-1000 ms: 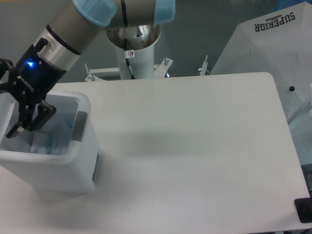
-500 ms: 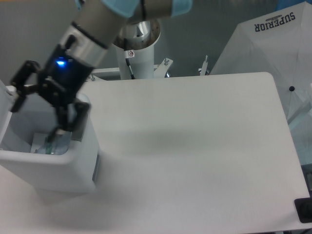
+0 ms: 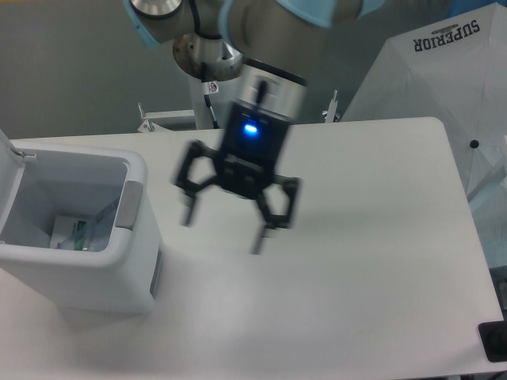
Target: Place the trash in the trash can
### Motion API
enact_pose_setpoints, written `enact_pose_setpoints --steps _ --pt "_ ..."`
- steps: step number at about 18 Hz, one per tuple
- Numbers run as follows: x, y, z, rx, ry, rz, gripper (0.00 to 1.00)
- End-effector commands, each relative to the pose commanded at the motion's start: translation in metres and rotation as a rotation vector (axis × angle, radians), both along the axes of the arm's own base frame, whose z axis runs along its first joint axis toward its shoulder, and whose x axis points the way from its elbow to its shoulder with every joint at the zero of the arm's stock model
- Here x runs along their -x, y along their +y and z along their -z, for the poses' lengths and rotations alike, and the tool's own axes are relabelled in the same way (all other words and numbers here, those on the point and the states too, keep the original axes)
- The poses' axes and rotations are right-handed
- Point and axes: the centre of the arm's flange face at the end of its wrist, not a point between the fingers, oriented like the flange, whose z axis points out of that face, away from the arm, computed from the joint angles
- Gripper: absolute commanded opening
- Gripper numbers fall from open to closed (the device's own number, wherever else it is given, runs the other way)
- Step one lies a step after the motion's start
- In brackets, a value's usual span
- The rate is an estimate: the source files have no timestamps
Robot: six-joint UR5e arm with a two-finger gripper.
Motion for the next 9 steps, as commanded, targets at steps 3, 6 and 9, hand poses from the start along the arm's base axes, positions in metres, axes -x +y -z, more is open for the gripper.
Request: enact_pose_setpoints --steps 3,6,9 --pt "0.036 -0.006 0.037 0.169 0.065 -0.076 1.0" --pt "0.043 -0.013 0.052 0.328 0.166 -0.009 1.0" --pt "0.047 -0.017 0.075 0.485 0.142 0.128 1.0"
